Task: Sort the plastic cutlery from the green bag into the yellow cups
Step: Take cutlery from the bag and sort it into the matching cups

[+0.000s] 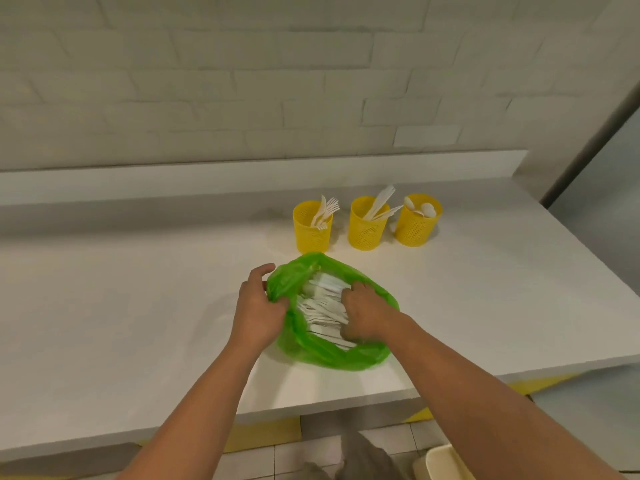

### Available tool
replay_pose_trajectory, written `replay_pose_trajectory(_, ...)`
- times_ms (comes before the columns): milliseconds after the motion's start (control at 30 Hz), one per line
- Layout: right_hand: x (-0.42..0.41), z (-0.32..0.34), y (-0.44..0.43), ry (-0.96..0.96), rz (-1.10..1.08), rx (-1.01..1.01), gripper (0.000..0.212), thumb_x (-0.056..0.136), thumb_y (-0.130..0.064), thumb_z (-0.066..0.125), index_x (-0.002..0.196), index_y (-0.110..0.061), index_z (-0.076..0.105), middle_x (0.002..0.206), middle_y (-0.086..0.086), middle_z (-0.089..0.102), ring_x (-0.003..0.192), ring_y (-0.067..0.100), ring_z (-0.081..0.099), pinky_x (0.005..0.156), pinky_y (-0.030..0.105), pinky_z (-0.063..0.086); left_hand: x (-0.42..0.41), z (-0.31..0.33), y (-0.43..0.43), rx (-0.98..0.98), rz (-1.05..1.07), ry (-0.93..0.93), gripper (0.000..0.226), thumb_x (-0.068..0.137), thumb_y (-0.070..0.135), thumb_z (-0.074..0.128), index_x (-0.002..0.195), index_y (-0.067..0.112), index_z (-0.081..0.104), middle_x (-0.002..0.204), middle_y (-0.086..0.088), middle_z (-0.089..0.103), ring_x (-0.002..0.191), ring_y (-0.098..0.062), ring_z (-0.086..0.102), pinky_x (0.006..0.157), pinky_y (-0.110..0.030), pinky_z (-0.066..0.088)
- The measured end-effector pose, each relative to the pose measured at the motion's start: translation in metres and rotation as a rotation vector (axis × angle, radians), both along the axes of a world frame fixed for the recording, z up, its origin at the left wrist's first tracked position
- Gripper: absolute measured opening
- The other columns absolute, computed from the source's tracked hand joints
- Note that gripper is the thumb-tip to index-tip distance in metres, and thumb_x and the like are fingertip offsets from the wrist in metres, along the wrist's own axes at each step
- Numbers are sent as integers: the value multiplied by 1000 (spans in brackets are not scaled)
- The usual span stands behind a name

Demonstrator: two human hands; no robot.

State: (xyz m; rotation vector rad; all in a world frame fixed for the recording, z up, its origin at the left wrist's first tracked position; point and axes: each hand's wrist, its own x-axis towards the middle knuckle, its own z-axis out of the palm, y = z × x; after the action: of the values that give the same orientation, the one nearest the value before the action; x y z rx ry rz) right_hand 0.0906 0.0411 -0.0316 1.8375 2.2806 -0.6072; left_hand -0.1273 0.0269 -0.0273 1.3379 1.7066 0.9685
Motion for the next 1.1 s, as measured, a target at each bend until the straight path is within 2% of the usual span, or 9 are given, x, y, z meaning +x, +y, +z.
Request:
replay_pose_trajectory(133, 4, -5, 1, 30, 58, 62, 48, 81, -32, 73, 115, -6, 51, 118, 16, 54, 113, 32, 50, 78, 32, 36, 0, -5, 2, -8, 14, -21, 63, 90, 6, 70, 142, 32, 47, 125, -6, 57, 105, -23, 63, 78, -30, 50)
replay_pose_trajectory(300, 12, -1, 4, 36, 103, 53, 44, 82, -34, 70, 112, -8, 52, 121, 15, 51, 116, 33, 47, 90, 38, 46, 1, 2, -1, -29, 22, -15, 61, 90, 3, 68, 142, 31, 49, 124, -5, 58, 103, -22, 64, 73, -24, 49)
replay_pose_trajectory(400, 19, -8, 2, 73, 138, 69, 49, 86, -39, 67, 119, -8, 51, 127, 14, 47, 119, 32, 44, 96, 44, 46, -2, 4, -1, -42, 25, 18, 61, 91, 3, 67, 142, 30, 49, 123, -5, 59, 102, -21, 65, 73, -25, 50)
replay_pose_trajectory(500, 24, -14, -2, 107, 158, 89, 43, 91, -40, 61, 121, -9, 50, 121, 12, 54, 112, 32, 53, 89, 43, 48, -5, 5, -3, -65, 35, 47, 59, 92, 2, 64, 143, 27, 49, 123, -5, 60, 102, -20, 65, 70, -22, 49)
replay_pose_trajectory(633, 24, -12, -5, 170, 123, 114, 28, 95, -35, 59, 107, -16, 43, 101, 3, 50, 92, 26, 52, 78, 41, 45, -7, 3, -1, -46, 61, 69, 57, 92, -1, 60, 142, 24, 51, 122, -8, 60, 99, -23, 66, 74, -31, 55)
replay_pose_trajectory(700, 25, -12, -6, 181, 112, 115, 28, 95, -33, 59, 109, -14, 44, 103, 2, 46, 96, 26, 50, 83, 42, 46, -4, 3, -1, -33, 65, 58, 56, 92, -1, 59, 140, 24, 52, 120, -8, 60, 96, -21, 66, 73, -31, 56)
replay_pose_trajectory(833, 25, -6, -3, 171, 99, 109, 38, 93, -31, 59, 121, -8, 47, 122, 12, 51, 112, 32, 48, 93, 43, 45, 1, 7, -1, -11, 23, 46, 56, 91, -1, 60, 140, 23, 52, 121, -8, 60, 97, -21, 67, 81, -40, 60)
replay_pose_trajectory(1000, 22, 10, 1, 188, 45, -41, 42, 96, -35, 57, 127, -11, 41, 112, 12, 62, 94, 26, 58, 74, 35, 45, 1, 17, 1, -28, -20, 92, 59, 91, 5, 63, 142, 30, 48, 124, -9, 56, 101, -21, 66, 88, -45, 60)
replay_pose_trajectory(1100, 18, 19, 4, 161, 37, -94, 46, 92, -36, 62, 126, -13, 42, 115, 10, 61, 102, 29, 61, 76, 35, 46, 4, 18, -2, -52, -66, 126, 60, 89, 9, 63, 142, 33, 47, 123, -9, 57, 98, -22, 66, 89, -46, 58)
